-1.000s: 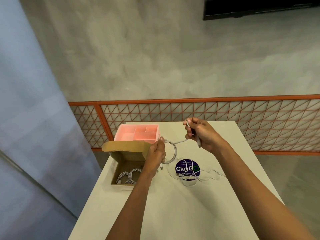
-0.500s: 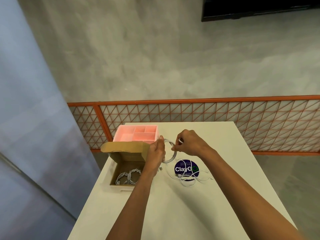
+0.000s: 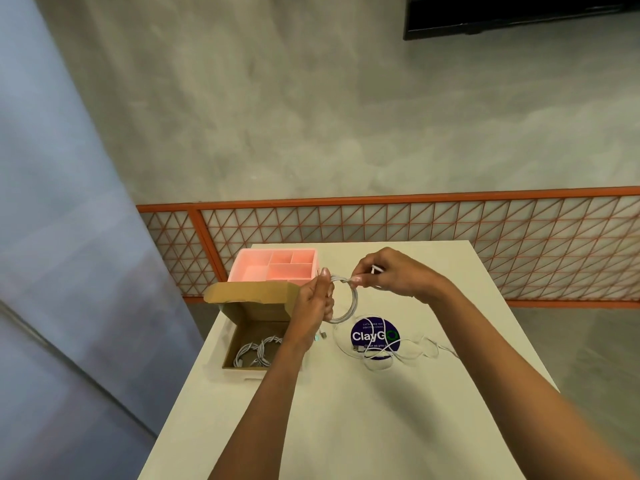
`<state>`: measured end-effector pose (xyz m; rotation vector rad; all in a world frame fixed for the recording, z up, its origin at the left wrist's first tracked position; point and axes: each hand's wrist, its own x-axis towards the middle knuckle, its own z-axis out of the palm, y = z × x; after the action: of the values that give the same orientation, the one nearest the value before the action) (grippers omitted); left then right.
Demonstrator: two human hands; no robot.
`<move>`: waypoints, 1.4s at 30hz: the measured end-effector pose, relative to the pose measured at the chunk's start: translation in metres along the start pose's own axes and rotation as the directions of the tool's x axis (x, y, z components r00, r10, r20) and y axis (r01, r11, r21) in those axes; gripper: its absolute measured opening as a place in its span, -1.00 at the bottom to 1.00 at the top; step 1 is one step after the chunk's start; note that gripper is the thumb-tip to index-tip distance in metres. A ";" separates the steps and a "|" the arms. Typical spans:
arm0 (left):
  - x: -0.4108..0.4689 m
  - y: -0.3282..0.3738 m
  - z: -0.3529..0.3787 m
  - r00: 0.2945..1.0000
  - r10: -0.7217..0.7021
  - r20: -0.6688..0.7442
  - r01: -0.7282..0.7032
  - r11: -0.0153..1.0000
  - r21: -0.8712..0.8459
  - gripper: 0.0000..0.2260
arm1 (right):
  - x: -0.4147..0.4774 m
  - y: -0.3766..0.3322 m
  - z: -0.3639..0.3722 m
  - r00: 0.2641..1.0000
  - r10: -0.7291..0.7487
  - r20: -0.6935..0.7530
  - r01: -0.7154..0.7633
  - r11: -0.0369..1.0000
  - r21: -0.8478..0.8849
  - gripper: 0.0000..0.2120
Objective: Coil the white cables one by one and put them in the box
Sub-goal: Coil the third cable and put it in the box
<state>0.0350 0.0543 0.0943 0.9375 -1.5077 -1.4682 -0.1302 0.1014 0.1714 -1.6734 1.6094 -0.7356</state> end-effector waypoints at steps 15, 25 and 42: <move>-0.001 -0.001 -0.001 0.998 0.067 0.000 -0.067 0.996 -0.054 -0.81 | -0.006 0.022 -0.002 0.996 0.063 -0.065 -0.052 0.985 0.164 -0.74; 0.006 -0.005 -0.002 0.985 -0.081 -0.153 0.025 0.942 -0.335 -0.91 | -0.002 0.082 0.014 0.960 0.071 -0.270 0.149 0.689 0.710 -0.75; 0.010 -0.006 0.014 0.986 -0.127 -0.110 0.086 0.945 -0.315 -0.93 | 0.022 0.045 0.039 0.905 0.282 -0.320 0.047 0.680 0.732 -0.87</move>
<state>0.0178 0.0510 0.0893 0.9136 -1.1071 -1.6316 -0.1248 0.0837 0.1112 -0.8379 1.3734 -1.5041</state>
